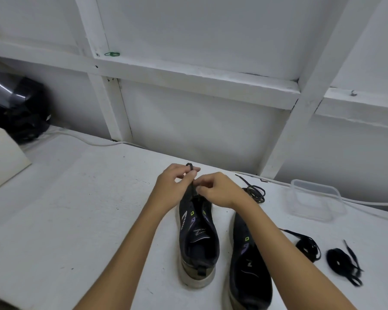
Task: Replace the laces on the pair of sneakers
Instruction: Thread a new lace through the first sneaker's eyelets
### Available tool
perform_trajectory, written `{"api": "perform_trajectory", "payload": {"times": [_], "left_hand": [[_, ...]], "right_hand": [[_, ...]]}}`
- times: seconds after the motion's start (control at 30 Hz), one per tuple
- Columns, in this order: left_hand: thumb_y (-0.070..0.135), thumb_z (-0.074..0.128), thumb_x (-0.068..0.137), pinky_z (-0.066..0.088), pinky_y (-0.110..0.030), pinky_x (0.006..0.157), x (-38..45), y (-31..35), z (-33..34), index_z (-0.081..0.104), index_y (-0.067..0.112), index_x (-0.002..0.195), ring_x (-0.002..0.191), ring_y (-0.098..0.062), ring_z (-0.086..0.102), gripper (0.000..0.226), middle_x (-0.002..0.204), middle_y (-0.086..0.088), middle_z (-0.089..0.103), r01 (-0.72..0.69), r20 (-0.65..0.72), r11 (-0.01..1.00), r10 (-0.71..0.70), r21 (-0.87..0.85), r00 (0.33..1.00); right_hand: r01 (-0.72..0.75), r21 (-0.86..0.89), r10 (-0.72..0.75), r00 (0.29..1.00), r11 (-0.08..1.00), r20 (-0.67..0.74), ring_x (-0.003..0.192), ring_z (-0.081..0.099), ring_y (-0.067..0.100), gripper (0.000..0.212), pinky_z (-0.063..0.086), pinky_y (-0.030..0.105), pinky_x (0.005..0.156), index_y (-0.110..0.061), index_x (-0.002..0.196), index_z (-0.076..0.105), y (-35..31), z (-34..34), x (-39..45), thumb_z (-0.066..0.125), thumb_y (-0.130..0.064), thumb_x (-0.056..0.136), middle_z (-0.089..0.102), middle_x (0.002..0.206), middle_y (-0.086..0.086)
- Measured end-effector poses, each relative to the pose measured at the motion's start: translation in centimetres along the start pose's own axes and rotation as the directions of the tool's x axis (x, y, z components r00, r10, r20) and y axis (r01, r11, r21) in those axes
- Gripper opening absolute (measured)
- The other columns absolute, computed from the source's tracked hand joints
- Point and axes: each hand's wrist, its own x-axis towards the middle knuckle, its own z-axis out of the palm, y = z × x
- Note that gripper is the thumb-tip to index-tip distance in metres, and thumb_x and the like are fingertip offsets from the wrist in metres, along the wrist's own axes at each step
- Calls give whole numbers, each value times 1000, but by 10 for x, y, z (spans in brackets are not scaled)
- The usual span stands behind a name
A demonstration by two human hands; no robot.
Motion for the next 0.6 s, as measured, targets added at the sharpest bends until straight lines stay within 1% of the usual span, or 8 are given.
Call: {"api": "perform_trajectory", "payload": {"times": [0.07,0.13,0.2,0.27,0.37,0.43,0.5,0.6], "left_hand": [[30,61,98,39,-13,96,2,4,1,73,44,109,111,2,55,22,114,19,64,-62,53,996,59,57,997],[31,57,101,36,-5,93,3,6,-1,70,45,116,111,10,53,24,112,23,66,-92,99,991,82,100,992],[37,48,104,44,-19,93,6,2,-5,68,45,119,105,-3,59,26,99,16,69,-75,118,974,50,212,992],[44,37,105,44,-40,91,8,-1,-12,65,45,105,97,-23,58,28,79,10,65,-45,99,894,1,445,995],[53,47,99,40,-39,88,10,-6,-28,61,37,75,83,-17,57,32,62,10,58,8,-1,808,-9,589,1000],[59,57,92,40,-33,78,11,-8,-43,69,33,70,70,-12,54,36,58,9,56,66,-3,868,-74,493,997],[58,66,87,38,-30,69,11,-3,-55,72,30,73,66,-11,52,31,59,9,57,124,78,971,-142,203,987],[41,70,85,42,-31,79,11,5,-63,74,23,87,73,-9,55,18,69,7,62,115,115,981,-98,-155,989]], "right_hand": [[2,38,-4,998,999,67,54,52,-3,12,40,20,61,-33,78,70,-4,4,-1,66,-34,89,60,61,-20],[30,29,-31,998,999,61,54,47,3,25,39,23,61,-20,79,68,-5,6,0,68,-43,90,53,60,-14],[41,41,-42,999,998,18,56,42,7,34,38,27,62,-16,74,63,-4,5,0,65,-44,93,48,59,-11],[31,79,-30,999,996,-21,56,44,7,31,40,28,63,-22,74,67,-2,0,-1,61,-44,95,52,60,-12],[-37,191,51,996,981,-70,69,57,8,27,47,28,72,-30,83,77,1,-9,-6,60,-47,95,65,73,-10],[-104,431,146,987,896,-65,89,65,10,26,51,28,78,-26,80,77,1,-16,-8,61,-37,97,72,88,-9],[-108,654,171,985,748,-33,90,67,12,30,51,32,80,-23,74,71,-1,-25,-10,57,-30,100,70,88,-5],[-27,798,127,990,601,-62,81,67,12,29,47,38,83,-23,83,64,-10,-40,-12,48,-32,105,63,72,-4]]}}
